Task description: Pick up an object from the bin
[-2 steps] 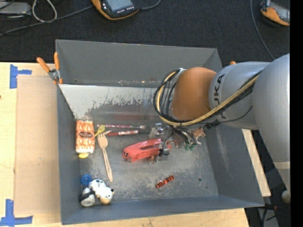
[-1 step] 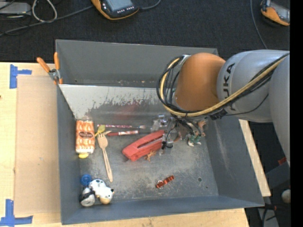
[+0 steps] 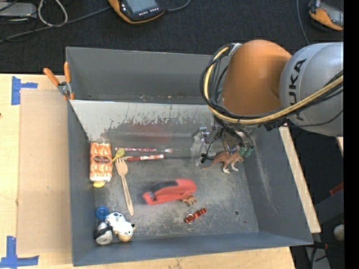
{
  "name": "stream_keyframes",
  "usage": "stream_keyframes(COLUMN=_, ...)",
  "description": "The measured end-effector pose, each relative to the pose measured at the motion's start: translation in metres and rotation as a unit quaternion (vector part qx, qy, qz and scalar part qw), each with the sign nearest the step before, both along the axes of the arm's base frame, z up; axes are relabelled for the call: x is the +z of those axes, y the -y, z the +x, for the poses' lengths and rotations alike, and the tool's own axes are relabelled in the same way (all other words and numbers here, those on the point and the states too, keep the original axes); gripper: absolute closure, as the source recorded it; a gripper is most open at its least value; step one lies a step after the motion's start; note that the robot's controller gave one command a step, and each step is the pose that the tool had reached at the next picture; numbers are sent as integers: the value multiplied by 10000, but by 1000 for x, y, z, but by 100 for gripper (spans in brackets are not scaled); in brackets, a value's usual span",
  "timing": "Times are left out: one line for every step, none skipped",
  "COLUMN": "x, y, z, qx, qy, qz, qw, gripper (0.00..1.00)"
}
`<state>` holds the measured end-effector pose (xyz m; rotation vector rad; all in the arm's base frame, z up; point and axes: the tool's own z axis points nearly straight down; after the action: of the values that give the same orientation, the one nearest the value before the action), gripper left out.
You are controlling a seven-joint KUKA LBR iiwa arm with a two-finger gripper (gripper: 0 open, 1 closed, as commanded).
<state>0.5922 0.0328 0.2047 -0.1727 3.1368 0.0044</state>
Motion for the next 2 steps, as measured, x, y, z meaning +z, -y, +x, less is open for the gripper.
stream_keyframes(x=-27, y=6, z=-14, qx=645, qy=61, qz=4, qw=9979, gripper=100)
stream_keyframes(x=-56, y=-4, z=-17, qx=951, qy=-7, qz=-9, qw=9955, gripper=100)
